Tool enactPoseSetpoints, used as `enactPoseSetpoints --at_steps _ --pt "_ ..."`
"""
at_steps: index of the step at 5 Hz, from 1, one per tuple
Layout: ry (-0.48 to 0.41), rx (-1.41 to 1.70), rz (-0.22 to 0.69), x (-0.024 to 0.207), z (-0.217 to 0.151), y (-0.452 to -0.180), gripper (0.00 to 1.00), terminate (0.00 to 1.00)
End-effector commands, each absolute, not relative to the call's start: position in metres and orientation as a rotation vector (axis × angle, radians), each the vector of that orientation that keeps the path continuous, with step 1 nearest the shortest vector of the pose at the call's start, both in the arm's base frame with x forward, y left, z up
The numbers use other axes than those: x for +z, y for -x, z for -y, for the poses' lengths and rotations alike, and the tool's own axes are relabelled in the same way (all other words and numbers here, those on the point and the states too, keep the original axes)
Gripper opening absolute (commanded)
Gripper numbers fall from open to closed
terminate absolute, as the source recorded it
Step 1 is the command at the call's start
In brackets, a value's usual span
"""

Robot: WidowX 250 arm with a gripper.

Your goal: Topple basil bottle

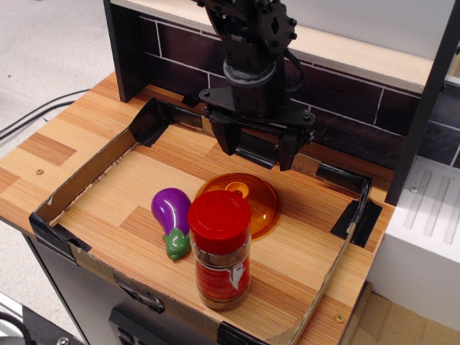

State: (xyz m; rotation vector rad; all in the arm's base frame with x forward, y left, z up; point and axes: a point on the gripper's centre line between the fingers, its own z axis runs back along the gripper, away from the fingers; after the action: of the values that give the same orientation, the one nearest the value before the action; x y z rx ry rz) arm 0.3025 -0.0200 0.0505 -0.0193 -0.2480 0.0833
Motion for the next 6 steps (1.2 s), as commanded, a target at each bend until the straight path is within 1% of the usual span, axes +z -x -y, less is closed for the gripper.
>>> enactPoseSetpoints --at_steps 1,2,3,4,5,6 --pt "0.019 0.083 0.248 0.051 0.02 -0.302 1.0 0.0" --pt "0.028 0.071 0.295 0.067 0.028 -0.3 1.0 0.0" --pt "0.05 0.049 0.323 0.081 0.037 -0.295 1.0 0.0" --pt "0.085 0.01 0.324 0.091 0.048 -0.28 1.0 0.0" --pt "0.078 -0.027 0.287 0.088 0.06 -0.263 1.0 0.0" --pt "0.083 -0.032 0.247 0.087 0.063 -0.246 1.0 0.0"
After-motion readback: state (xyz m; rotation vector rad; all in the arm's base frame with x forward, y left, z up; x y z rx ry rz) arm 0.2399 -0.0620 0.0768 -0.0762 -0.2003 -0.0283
